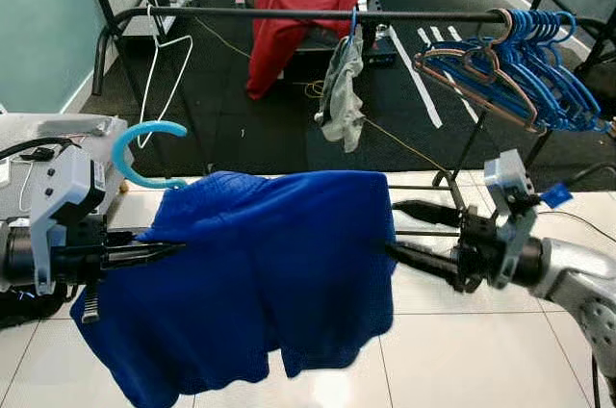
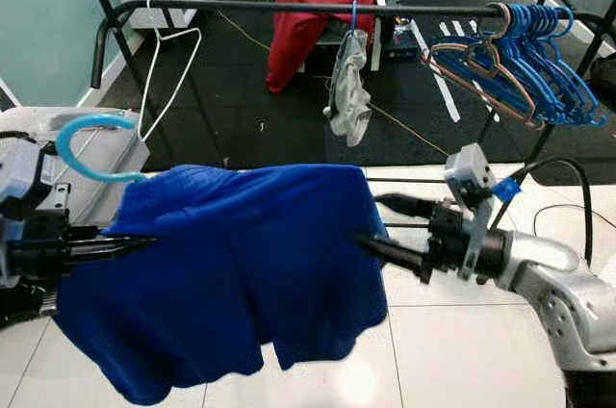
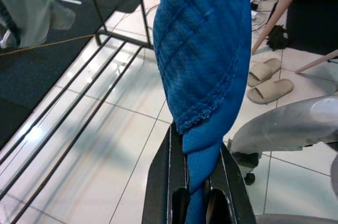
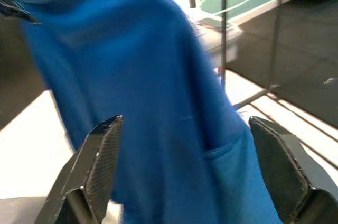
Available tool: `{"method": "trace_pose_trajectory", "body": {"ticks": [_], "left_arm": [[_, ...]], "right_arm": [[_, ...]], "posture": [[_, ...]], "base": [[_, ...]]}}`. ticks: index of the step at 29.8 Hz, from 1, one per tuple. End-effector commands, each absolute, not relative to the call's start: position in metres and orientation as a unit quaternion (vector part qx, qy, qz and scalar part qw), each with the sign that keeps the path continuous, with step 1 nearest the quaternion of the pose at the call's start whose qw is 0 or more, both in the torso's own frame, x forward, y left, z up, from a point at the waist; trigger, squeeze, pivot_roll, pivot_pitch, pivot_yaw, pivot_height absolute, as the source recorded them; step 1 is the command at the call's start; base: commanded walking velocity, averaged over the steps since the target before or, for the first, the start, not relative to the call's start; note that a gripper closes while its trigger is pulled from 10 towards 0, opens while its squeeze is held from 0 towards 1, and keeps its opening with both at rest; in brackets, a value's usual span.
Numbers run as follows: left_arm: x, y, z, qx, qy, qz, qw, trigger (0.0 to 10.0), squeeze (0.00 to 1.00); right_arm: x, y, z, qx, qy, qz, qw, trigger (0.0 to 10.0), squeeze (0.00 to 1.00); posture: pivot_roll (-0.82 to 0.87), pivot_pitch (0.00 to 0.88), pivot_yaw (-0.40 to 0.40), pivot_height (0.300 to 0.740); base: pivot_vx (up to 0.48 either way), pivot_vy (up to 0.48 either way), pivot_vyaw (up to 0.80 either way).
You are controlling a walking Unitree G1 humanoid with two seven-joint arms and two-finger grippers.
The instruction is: Hang hanger
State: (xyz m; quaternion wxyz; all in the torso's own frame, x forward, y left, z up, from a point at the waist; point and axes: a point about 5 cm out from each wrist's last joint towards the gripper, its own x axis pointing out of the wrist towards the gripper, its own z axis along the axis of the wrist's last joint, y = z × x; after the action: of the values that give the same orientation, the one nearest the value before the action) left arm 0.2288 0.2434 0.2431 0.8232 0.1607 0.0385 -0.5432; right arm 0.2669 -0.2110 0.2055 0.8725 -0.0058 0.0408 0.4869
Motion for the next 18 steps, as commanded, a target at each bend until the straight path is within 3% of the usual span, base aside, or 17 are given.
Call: {"method": "trace_pose_trajectory", "body": {"ticks": [1,11,12,13,18], "left_arm": [[0.224,0.239,0.25,0.165,0.035,-0.564,0.809,10.0,0.0],[0.222,0.238,0.25,0.167,0.037,-0.567,0.806,10.0,0.0],[0.222,0.238,0.25,0.167,0.037,-0.568,0.805,10.0,0.0],[0.222,0.237,0.251,0.167,0.036,-0.568,0.805,10.0,0.0],[0.223,0.237,0.251,0.168,0.035,-0.566,0.806,10.0,0.0]], "right_arm": [[0.268,-0.211,0.21,-0.011,0.023,0.485,0.874,10.0,0.0],[0.264,-0.205,0.208,-0.005,0.026,0.5,0.865,10.0,0.0],[0.263,-0.203,0.207,0.0,0.029,0.51,0.86,4.7,0.0],[0.26,-0.201,0.206,0.005,0.036,0.521,0.853,0.0,0.0],[0.259,-0.201,0.205,0.006,0.039,0.532,0.846,0.0,0.0]], "posture": [[-0.07,0.084,0.022,0.74],[-0.07,0.083,0.022,0.74],[-0.07,0.084,0.022,0.74],[-0.07,0.085,0.025,0.74],[-0.07,0.085,0.023,0.74]], "base": [[0.0,0.0,0.0],[0.0,0.0,0.0],[0.0,0.0,0.0],[0.0,0.0,0.0],[0.0,0.0,0.0]]}}
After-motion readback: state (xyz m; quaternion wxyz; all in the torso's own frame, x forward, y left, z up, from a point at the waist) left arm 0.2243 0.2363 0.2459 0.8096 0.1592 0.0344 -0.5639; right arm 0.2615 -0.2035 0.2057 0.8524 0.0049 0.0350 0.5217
